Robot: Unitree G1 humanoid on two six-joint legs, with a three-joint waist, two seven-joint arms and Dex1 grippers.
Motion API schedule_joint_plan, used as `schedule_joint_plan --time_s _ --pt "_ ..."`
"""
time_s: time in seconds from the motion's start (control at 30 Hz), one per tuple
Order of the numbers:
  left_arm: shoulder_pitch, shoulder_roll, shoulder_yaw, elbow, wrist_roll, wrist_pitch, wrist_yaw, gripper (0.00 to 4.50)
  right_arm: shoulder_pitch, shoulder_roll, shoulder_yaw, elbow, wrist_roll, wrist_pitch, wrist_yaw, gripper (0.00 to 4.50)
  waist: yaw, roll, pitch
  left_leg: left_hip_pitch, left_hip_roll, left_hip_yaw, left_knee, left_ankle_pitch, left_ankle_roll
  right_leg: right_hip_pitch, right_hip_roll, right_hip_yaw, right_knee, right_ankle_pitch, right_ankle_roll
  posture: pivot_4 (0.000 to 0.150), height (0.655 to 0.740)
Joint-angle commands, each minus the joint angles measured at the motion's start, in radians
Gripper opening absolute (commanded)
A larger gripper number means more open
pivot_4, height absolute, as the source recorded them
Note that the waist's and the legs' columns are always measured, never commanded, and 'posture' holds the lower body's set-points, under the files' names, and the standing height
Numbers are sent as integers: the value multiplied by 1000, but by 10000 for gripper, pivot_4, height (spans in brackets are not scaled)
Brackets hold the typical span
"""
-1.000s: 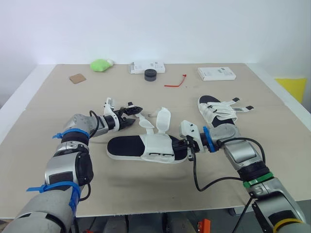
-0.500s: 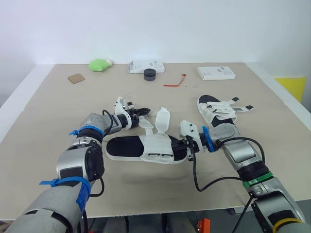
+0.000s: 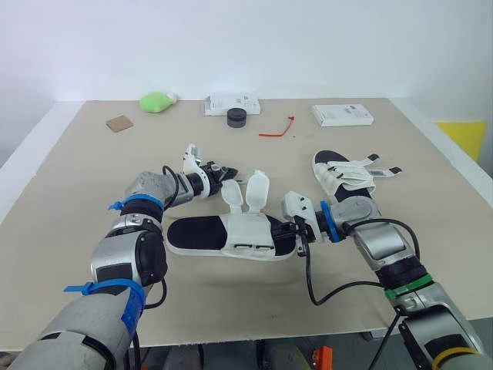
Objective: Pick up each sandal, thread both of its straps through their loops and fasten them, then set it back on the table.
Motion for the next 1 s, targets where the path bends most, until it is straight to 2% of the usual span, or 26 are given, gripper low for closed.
schedule_joint_plan --time_s 0.03,0.13,0.23,0.3,0.47,0.57,0.67,0.77,0.93,1.0 --pt "9 -8 36 -138 -68 79 23 1531 48 -11 64 31 -46 35 4 0 0 0 0 0 0 0 0 0 0 0 0 0 0 0 0 1500 7400" --pt "51 -24 14 -262 -82 72 6 1531 46 -8 64 33 -47 35 2 0 0 0 0 0 0 0 0 0 0 0 0 0 0 0 0 1500 7400" --pt "171 -45 -158 -568 -66 10 -159 1531 44 -2 64 33 -46 38 -2 0 -2 0 0 0 0 0 0 0 -1 0 0 0 0 0 0 1500 7400" --pt "258 -38 -262 -736 -49 -59 -258 1531 45 -2 64 32 -47 38 -3 0 0 0 0 0 0 -1 -1 1 -9 0 0 0 0 -1 -1 1500 7400" --pt "457 33 -469 -1014 32 -332 -530 1531 51 -5 63 20 -44 43 -4 0 -2 2 -1 1 0 -1 -1 1 -10 0 1 1 0 -3 -6 1500 7400" --pt "549 79 -549 -1107 69 -491 -671 1531 59 -7 63 10 -44 46 -6 0 0 2 -1 1 0 -1 -1 1 -9 1 1 1 0 -4 -7 1500 7400" --pt "631 162 -649 -1094 201 -813 -859 1531 65 -9 64 2 -42 49 -6 0 1 2 -1 1 0 0 -1 1 -9 1 1 2 0 -4 -8 1500 7400" --pt "648 197 -675 -1011 256 -1040 -960 1531 65 -10 65 2 -43 49 -4 0 2 2 -1 1 0 0 0 0 -9 0 0 2 0 -5 -8 1500 7400" --pt "614 204 -698 -801 365 -1499 -1045 1531 64 -11 65 -3 -40 50 -2 0 3 2 -1 1 1 0 0 0 -7 0 1 2 0 -5 -8 1500 7400" --pt "560 196 -708 -672 433 -1737 -1032 1531 65 -10 66 -5 -39 51 -2 0 5 2 -1 0 1 0 0 -1 -6 0 1 2 0 -5 -8 1500 7400"
